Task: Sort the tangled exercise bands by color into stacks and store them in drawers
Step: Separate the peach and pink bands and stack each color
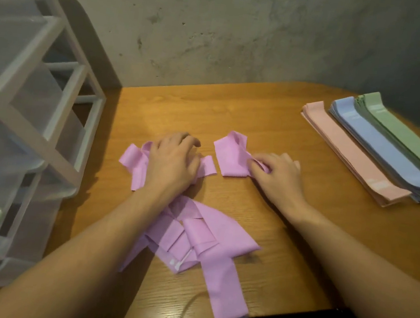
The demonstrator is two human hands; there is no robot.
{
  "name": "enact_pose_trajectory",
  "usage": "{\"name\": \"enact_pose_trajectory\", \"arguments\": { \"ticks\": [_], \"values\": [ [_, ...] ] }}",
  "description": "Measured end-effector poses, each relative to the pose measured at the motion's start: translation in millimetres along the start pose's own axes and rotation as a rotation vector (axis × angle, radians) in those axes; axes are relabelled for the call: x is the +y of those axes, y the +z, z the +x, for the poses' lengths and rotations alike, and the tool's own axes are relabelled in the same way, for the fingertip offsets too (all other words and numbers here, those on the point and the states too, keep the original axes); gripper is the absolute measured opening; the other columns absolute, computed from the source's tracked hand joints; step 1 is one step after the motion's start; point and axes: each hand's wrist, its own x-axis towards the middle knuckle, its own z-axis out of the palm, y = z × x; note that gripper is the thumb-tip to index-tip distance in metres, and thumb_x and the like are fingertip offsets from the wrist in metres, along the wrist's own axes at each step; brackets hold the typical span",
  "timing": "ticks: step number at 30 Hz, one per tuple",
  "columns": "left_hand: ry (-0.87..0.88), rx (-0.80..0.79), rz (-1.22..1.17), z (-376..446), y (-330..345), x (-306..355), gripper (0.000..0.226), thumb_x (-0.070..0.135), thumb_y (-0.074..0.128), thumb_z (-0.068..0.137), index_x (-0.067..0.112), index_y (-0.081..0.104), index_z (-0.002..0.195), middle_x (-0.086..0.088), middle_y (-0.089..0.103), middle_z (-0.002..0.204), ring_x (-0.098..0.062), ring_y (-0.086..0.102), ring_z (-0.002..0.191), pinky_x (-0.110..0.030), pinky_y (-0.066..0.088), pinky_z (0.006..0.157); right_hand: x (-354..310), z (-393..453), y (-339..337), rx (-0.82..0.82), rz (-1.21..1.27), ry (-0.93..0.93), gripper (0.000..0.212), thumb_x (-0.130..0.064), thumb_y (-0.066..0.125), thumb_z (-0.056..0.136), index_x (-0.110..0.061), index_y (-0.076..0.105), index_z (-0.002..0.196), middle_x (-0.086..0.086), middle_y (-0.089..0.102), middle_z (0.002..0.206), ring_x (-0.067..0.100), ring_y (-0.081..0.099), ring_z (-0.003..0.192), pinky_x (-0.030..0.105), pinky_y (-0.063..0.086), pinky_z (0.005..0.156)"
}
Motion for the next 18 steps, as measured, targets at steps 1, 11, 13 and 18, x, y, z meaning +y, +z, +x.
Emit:
{"name": "enact_pose_trajectory", "arguments": {
  "ticks": [1,11,13,18],
  "values": [
    [0.04,0.009,-0.068,-1.4,-1.1,10.3,0.025,0.033,0.055,0.088,0.021,0.066,0.107,0.001,0.064,0.118,-0.025,0.057,0.113,-0.044,0.039,0.098,0.6,-9.4,-1.9,0.0,0.039,-0.007,0.021,-0.043,0.056,0.093,-0.038,0.073,0.104,-0.016,0.072,0.101,0.019,0.055,0.092,0.034,0.027,0.08],
    [0.199,-0.36,-0.408,-46.0,13.9,101.1,0.052,0.024,0.058,0.084,0.031,0.053,0.136,0.013,0.059,0.132,-0.008,0.048,0.127,-0.051,0.028,0.115,19.0,-72.0,-20.3,0.239,0.306,-0.014,0.021,-0.037,0.056,0.091,-0.026,0.072,0.097,-0.013,0.068,0.107,0.014,0.059,0.105,0.029,0.041,0.095],
    [0.228,-0.31,-0.302,-52.5,19.8,106.0,0.044,0.031,0.061,0.086,0.032,0.057,0.13,0.013,0.062,0.12,-0.01,0.05,0.121,-0.055,0.028,0.112,19.9,-78.8,-24.4,0.247,0.497,0.038,0.013,-0.028,0.057,0.093,-0.023,0.068,0.098,-0.01,0.067,0.108,0.01,0.061,0.107,0.023,0.043,0.095],
    [0.166,-0.167,-0.356,-54.1,24.6,109.5,0.025,0.042,0.059,0.087,0.02,0.068,0.094,0.008,0.064,0.092,-0.016,0.056,0.095,-0.046,0.043,0.089,17.0,-88.0,-43.0,0.241,1.03,0.266,0.009,-0.011,0.053,0.096,-0.017,0.058,0.095,0.001,0.063,0.091,0.008,0.06,0.084,0.022,0.049,0.077]
  ]
}}
